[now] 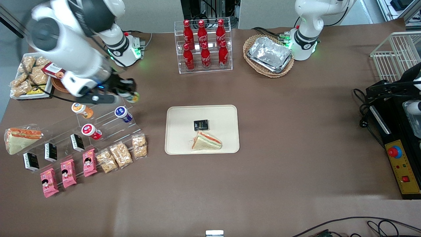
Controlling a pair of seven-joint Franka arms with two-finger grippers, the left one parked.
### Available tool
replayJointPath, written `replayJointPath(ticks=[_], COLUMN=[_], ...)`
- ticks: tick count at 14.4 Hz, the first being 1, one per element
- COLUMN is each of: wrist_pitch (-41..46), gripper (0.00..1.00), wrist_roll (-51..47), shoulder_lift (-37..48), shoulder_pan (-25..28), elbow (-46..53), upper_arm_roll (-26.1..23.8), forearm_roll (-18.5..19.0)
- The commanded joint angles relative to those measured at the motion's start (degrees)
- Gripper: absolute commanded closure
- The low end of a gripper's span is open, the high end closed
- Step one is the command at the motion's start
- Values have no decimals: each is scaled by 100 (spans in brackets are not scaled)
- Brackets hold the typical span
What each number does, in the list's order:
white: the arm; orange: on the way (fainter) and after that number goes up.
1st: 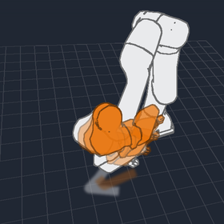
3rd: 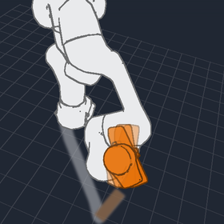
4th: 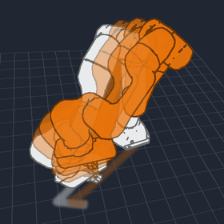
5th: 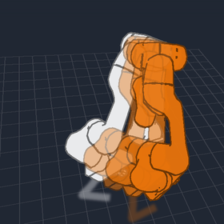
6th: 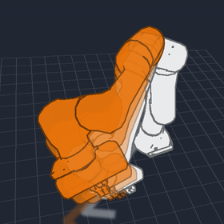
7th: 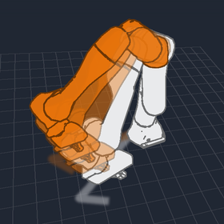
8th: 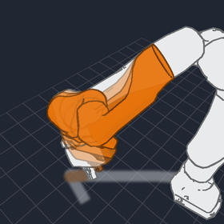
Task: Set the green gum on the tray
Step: 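Carry the green gum bottle over the cream tray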
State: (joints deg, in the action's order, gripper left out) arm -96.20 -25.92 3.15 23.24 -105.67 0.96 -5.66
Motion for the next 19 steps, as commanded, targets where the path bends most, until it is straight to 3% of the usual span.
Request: replayJointPath(ticks=[1, 5, 8, 15, 19], wrist_pitch=[-1248, -2796, -3588, -5091, -5207], gripper=[70, 70, 70, 70, 68], wrist_roll=[-334, -545, -993, -1012, -1012], shoulder_lift=[124, -86, -621, -1922, -2047], shoulder_pan=[383, 804, 1217, 1578, 1579], elbow=[-1111, -2079, -2248, -2239, -2230], upper_arm_roll=[62, 62, 62, 27, 18], forearm_roll=[-75, -75, -75, -84, -84])
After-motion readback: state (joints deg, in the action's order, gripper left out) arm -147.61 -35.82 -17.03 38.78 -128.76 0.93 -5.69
